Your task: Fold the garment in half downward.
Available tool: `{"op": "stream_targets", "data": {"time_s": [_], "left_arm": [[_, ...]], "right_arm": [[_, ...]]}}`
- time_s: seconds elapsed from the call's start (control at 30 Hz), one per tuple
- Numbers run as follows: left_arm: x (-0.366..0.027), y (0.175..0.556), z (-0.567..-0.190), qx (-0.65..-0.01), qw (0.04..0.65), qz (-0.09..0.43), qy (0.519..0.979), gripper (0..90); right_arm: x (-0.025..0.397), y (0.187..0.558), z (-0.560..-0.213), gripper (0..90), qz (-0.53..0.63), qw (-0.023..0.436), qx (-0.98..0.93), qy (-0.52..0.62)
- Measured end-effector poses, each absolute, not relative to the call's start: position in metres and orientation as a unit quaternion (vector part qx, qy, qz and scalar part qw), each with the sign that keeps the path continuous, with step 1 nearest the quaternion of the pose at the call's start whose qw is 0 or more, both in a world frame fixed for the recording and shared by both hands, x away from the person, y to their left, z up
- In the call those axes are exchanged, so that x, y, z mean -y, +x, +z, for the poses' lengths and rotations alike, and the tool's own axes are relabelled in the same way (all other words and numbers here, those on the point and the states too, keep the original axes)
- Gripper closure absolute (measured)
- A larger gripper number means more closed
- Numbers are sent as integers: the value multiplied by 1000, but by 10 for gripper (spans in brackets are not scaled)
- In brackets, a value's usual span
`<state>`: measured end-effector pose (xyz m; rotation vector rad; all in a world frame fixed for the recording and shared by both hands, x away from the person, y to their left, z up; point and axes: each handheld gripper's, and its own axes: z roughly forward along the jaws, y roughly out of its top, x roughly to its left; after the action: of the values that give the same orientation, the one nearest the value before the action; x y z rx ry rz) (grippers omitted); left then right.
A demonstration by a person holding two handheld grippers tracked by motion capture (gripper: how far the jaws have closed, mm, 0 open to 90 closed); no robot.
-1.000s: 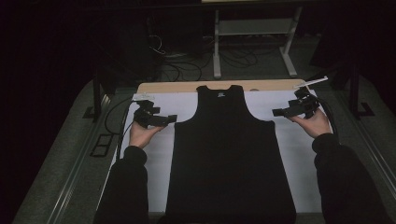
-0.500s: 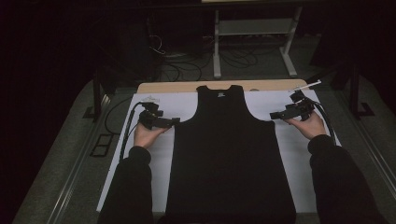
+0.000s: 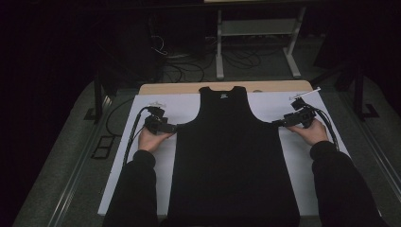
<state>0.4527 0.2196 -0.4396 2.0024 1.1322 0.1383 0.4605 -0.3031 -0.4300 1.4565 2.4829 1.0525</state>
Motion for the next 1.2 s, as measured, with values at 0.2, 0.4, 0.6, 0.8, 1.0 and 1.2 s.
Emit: {"op": "stream_targets", "data": {"time_s": [0.2, 0.4, 0.6, 0.8, 1.0, 1.2], "left_arm": [[-219, 452, -443, -446, 400, 41, 800, 49], [-216, 453, -444, -447, 397, 34, 801, 151], [-213, 452, -446, -444, 392, 46, 804, 233], [-208, 451, -446, -443, 385, 65, 807, 440], [-201, 449, -447, -428, 380, 78, 816, 501], [-202, 450, -447, -437, 374, 84, 814, 673]], "right_arm": [[300, 458, -435, 284, 341, 35, -813, 471], [301, 456, -438, 363, 339, 37, -811, 475], [300, 455, -442, 435, 334, 43, -812, 477], [297, 454, -443, 539, 329, 51, -811, 481], [288, 451, -441, 660, 327, 64, -823, 460], [287, 452, -443, 825, 332, 61, -819, 465]]}}
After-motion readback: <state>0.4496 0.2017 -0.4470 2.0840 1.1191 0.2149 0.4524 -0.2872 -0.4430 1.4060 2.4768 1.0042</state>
